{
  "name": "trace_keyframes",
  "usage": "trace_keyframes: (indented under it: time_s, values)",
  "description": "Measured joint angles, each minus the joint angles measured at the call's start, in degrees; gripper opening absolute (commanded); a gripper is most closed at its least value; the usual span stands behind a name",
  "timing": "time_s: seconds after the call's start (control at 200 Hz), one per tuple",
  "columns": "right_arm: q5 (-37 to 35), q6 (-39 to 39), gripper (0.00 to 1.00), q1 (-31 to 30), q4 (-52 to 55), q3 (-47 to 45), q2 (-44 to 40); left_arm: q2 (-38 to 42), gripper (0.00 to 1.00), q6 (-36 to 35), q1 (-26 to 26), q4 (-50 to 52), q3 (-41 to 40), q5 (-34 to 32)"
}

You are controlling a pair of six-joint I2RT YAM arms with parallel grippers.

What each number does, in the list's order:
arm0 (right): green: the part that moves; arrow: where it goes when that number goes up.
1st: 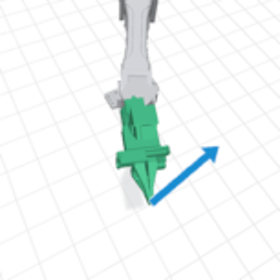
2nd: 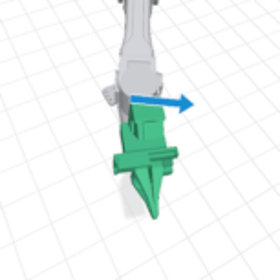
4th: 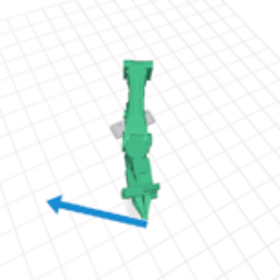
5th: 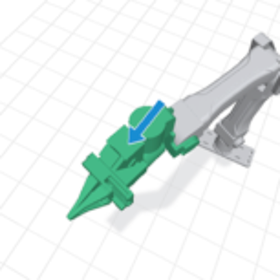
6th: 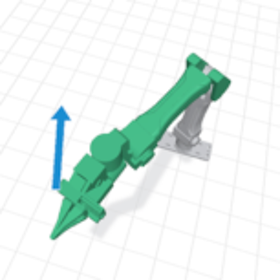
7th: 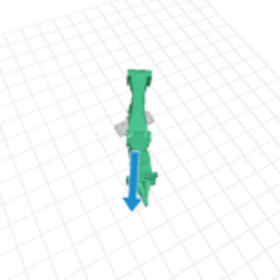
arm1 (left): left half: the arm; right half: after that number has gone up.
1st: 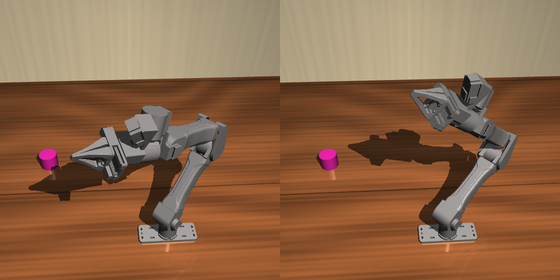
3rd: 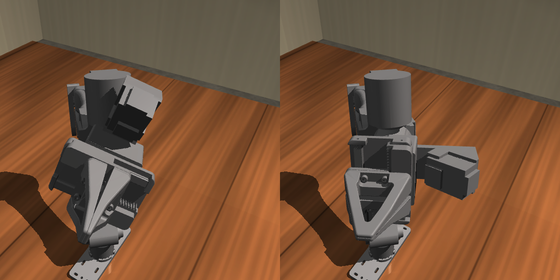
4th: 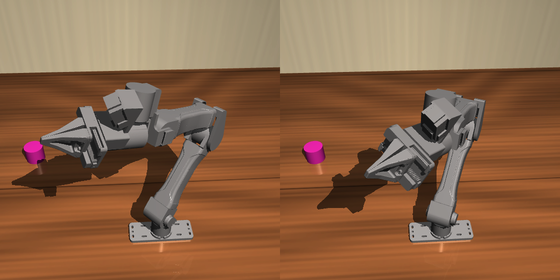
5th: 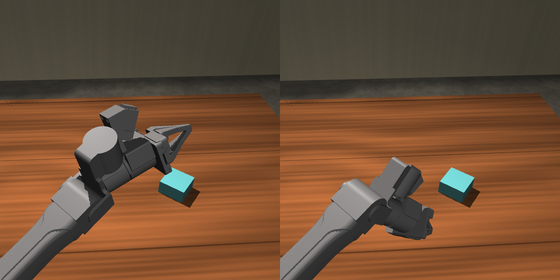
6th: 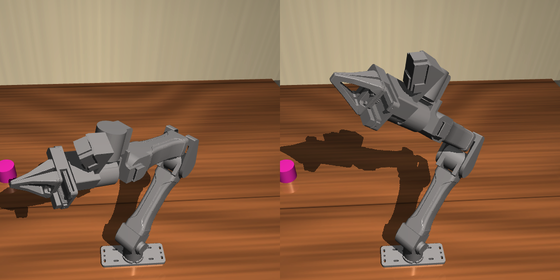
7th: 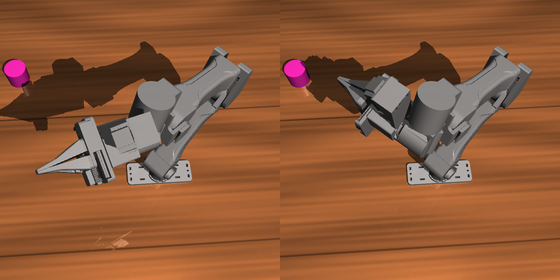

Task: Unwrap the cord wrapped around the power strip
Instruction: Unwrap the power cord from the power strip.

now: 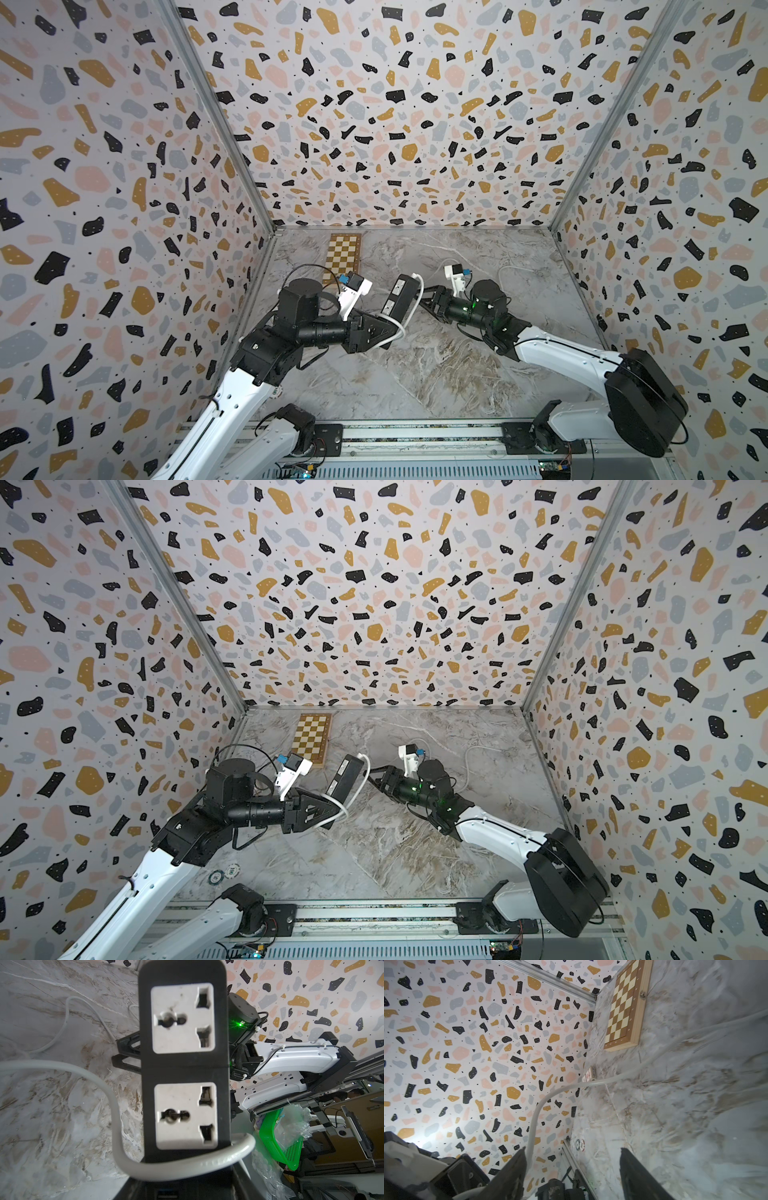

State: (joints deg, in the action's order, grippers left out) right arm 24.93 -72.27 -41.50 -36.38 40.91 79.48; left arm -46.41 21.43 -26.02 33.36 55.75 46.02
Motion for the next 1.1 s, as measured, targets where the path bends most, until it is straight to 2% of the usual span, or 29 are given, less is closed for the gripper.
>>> trace_keyframes:
  time_s: [0.195,0.335,0.441,0.581,0.661,0.861,1.101]
  values:
    - [0.2,-6.4,0.64,-3.1,-8.4,2.9,7.3,-0.4,0.00,0.2,0.0,-0.6,0.0,0.4]
    - [0.2,-8.5,0.53,-4.6,-11.1,4.6,9.5,-0.6,0.00,0.2,0.0,-0.7,0.0,0.4]
    - [0.2,-9.7,0.40,-5.3,-13.2,5.5,10.7,-0.9,0.00,0.2,0.0,-1.1,0.0,0.5]
    - [0.0,-11.1,0.09,-5.8,-15.4,5.6,12.0,-0.9,0.00,0.2,0.0,-1.3,0.0,0.5]
    - [-0.1,-11.0,0.00,-5.8,-16.1,5.6,12.4,-0.9,0.00,0.2,0.0,-1.3,-0.1,0.5]
    - [1.2,-9.7,0.00,-3.8,-15.0,9.4,13.5,-0.5,0.00,0.2,0.0,-0.9,-0.2,1.1]
    - [8.5,-3.8,0.00,4.6,-6.8,23.9,15.4,2.5,0.00,0.3,0.1,-0.3,-2.9,2.6]
